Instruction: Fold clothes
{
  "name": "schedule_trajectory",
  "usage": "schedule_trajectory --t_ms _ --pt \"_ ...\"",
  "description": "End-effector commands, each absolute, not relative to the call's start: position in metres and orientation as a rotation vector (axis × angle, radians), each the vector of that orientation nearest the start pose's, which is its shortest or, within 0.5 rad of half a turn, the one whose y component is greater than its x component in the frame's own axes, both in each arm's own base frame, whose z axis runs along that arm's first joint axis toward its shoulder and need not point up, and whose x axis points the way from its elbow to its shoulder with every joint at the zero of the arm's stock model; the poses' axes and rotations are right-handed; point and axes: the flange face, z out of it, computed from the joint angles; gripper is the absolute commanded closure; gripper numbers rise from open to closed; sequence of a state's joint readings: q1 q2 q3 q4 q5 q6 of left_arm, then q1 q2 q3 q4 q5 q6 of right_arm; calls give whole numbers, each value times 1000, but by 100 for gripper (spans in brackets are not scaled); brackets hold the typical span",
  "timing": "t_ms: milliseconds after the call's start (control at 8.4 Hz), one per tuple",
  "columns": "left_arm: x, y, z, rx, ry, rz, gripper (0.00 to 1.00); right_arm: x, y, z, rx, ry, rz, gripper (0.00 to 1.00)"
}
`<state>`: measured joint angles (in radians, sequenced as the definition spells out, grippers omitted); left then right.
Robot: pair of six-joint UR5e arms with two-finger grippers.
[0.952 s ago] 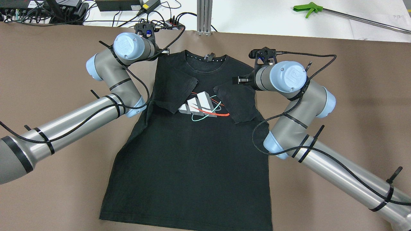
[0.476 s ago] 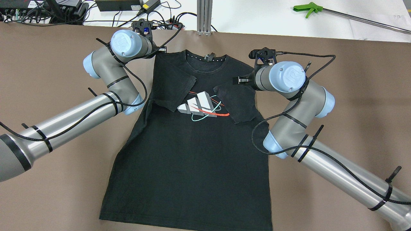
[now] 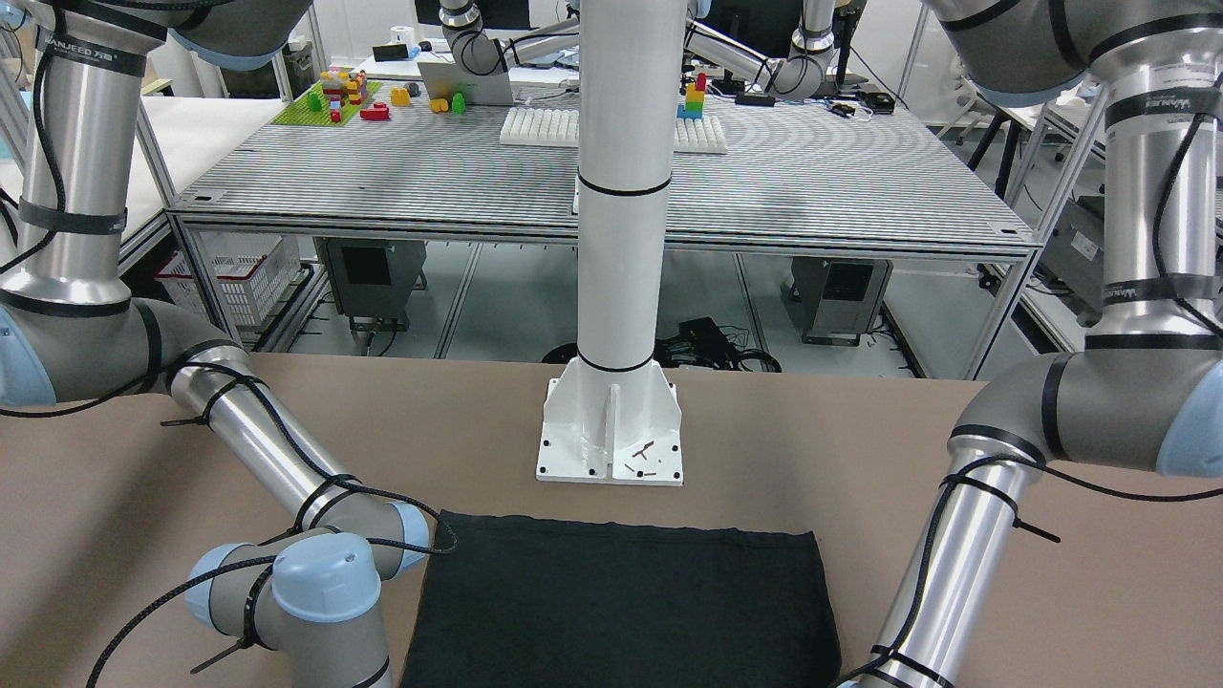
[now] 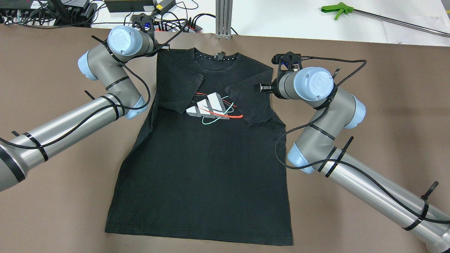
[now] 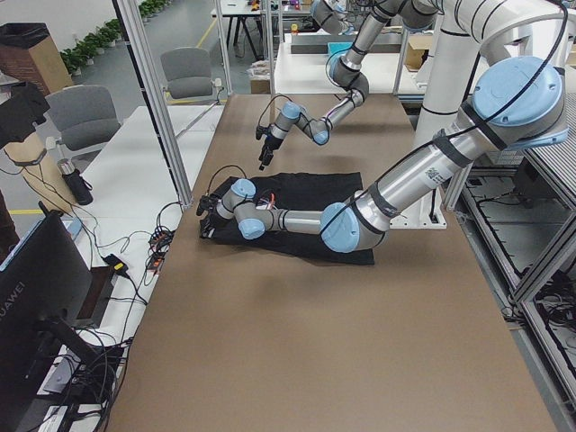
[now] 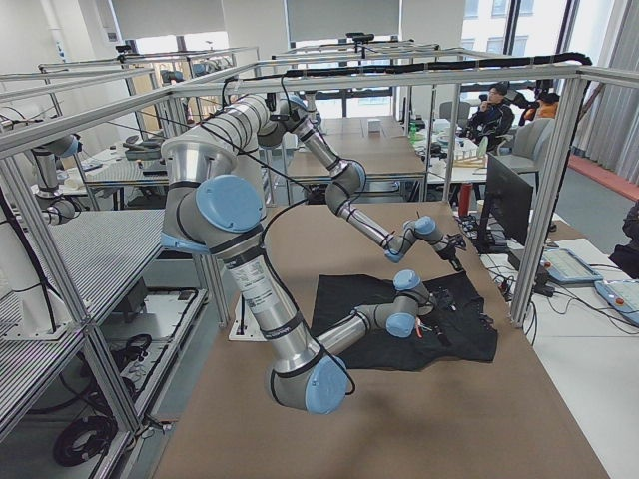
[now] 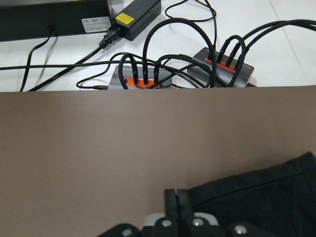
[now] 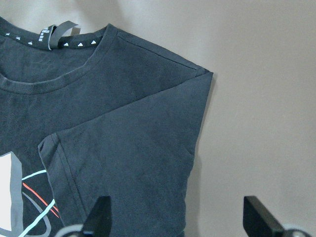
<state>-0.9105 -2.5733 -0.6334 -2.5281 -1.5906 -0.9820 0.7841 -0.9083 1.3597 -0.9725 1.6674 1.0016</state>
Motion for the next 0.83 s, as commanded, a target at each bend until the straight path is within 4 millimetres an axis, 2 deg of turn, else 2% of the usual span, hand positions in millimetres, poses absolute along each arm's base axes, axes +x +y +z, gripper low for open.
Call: schedule_trajectory --t_ms 0,119,238,357,476,595,714 --pt "438 -782 333 701 748 -291 43 -444 -618 291 587 -870 143 6" --pt "433 -784 323 711 767 -289 6 -444 -618 290 588 -871 143 6" --pt "420 -789 316 697 797 -281 5 -444 -618 290 588 -871 143 6" --pt "392 -797 296 678 870 -263 5 -444 -618 290 589 -871 141 6" --pt "379 -783 299 641 942 -222 5 -444 -618 290 589 -871 141 6" --pt "363 -751 302 654 1007 -201 5 -445 -618 288 589 -875 142 6" --pt "342 -711 311 652 1067 -166 5 -444 -618 286 590 -878 143 6"
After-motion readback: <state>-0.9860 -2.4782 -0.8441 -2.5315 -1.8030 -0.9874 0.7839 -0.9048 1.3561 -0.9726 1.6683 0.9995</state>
